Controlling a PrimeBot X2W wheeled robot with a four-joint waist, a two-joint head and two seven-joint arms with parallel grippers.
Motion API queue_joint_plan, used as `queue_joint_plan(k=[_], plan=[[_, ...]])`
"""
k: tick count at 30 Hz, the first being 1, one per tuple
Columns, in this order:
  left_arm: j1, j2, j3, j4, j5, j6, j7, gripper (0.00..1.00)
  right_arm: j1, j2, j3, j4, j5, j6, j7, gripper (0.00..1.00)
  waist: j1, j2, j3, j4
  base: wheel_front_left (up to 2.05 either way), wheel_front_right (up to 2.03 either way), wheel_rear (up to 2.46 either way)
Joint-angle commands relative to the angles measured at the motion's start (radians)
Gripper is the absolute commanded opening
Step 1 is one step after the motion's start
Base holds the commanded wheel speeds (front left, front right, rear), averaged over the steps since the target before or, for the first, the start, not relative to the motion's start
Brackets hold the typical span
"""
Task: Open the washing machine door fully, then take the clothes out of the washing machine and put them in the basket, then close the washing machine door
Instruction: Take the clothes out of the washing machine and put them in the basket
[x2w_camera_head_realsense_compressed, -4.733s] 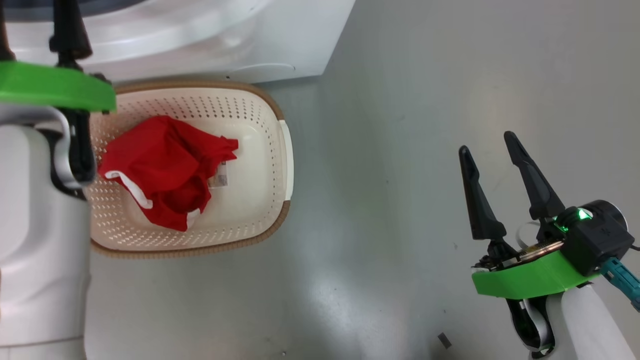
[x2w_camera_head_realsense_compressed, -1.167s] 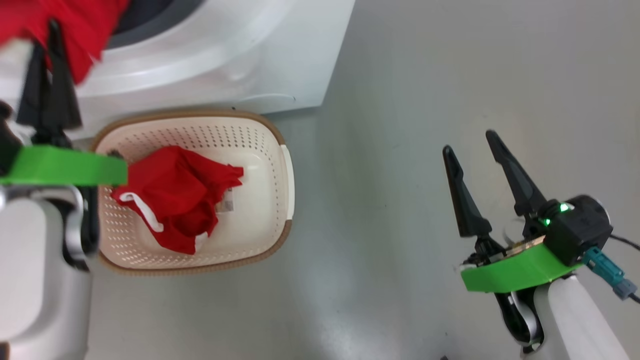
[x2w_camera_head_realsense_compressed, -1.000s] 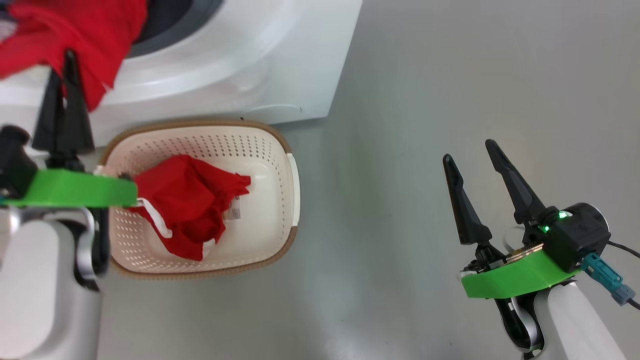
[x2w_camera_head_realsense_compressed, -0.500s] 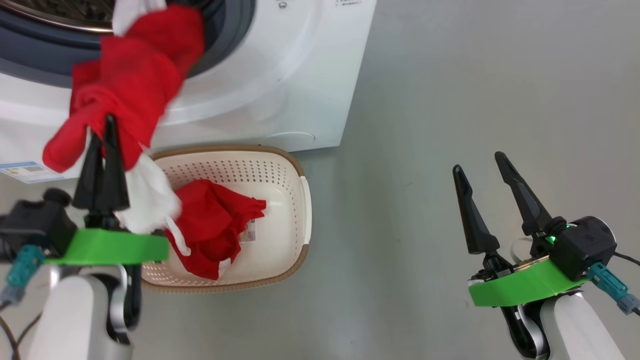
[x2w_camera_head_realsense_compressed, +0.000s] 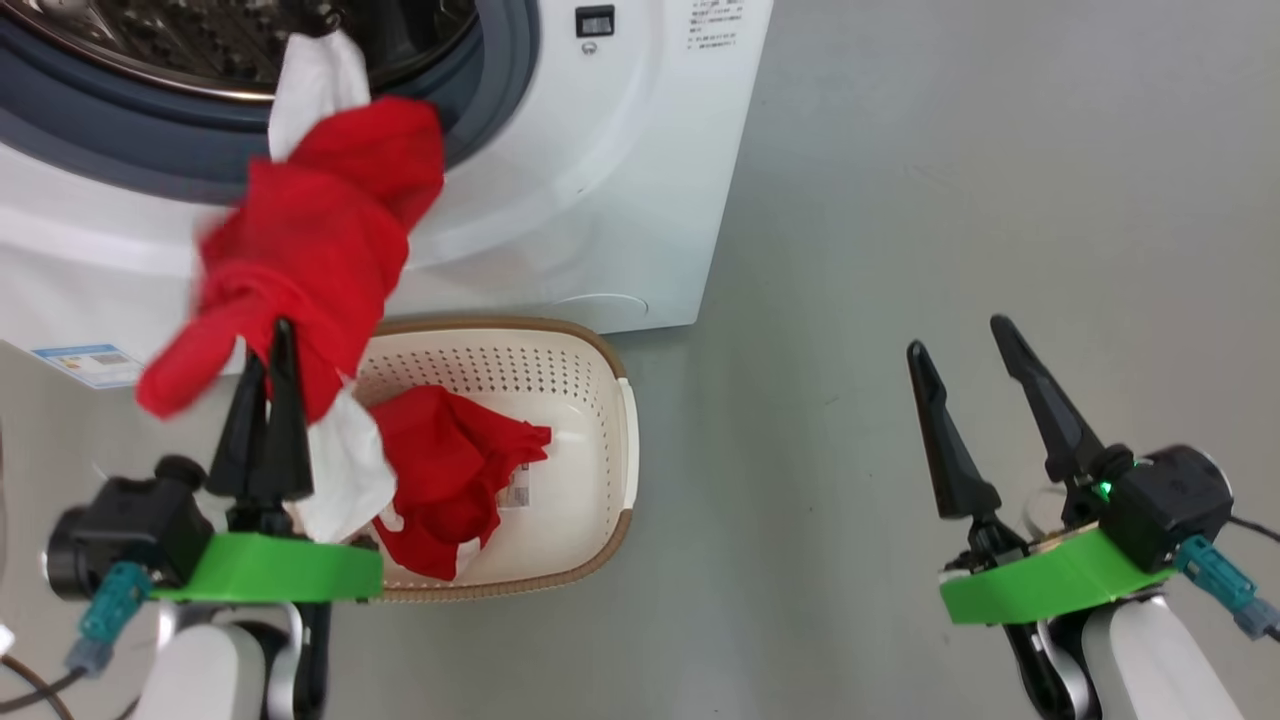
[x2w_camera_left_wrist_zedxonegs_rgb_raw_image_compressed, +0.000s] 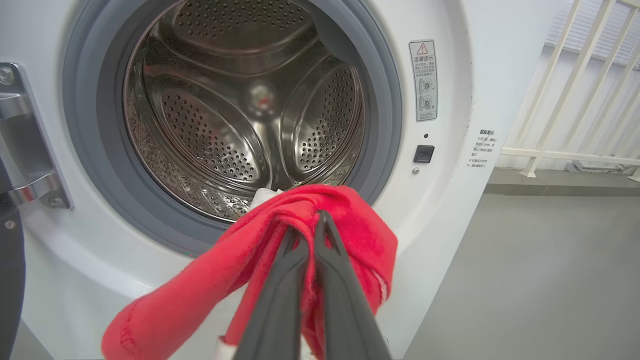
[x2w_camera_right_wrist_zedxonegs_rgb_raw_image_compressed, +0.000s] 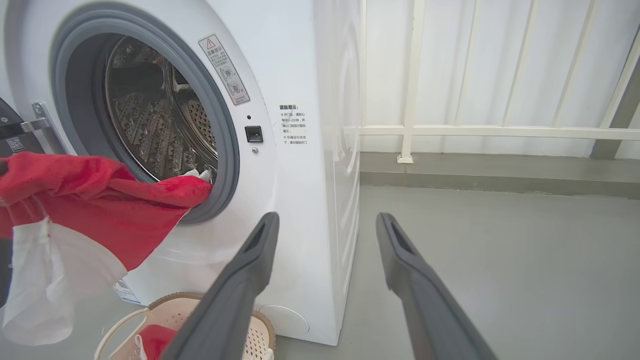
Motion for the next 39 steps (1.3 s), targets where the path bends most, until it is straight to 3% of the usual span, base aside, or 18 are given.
queue_joint_plan(k=[1, 16, 39], plan=[[0.019, 0.008, 0.030, -0.030, 0.002, -0.003, -0.005, 0.00, 0.020, -0.001, 0.016, -0.025, -0.005, 0.006, -0.006, 1.00, 0.0000, 0.0000, -0.006, 0.004, 0.00, 0.00, 0.00], [0.022, -0.033, 0.036, 0.166, -0.015, -0.017, -0.005, 0.00, 0.017, -0.001, 0.027, -0.035, -0.008, 0.006, -0.006, 1.00, 0.0000, 0.0000, 0.004, -0.008, 0.00, 0.00, 0.00], [-0.233, -0.048, 0.111, 0.642, 0.037, -0.043, -0.005, 0.00, -0.037, -0.001, 0.056, -0.026, 0.004, 0.006, -0.006, 1.00, 0.0000, 0.0000, 0.133, -0.049, 0.00, 0.00, 0.00]])
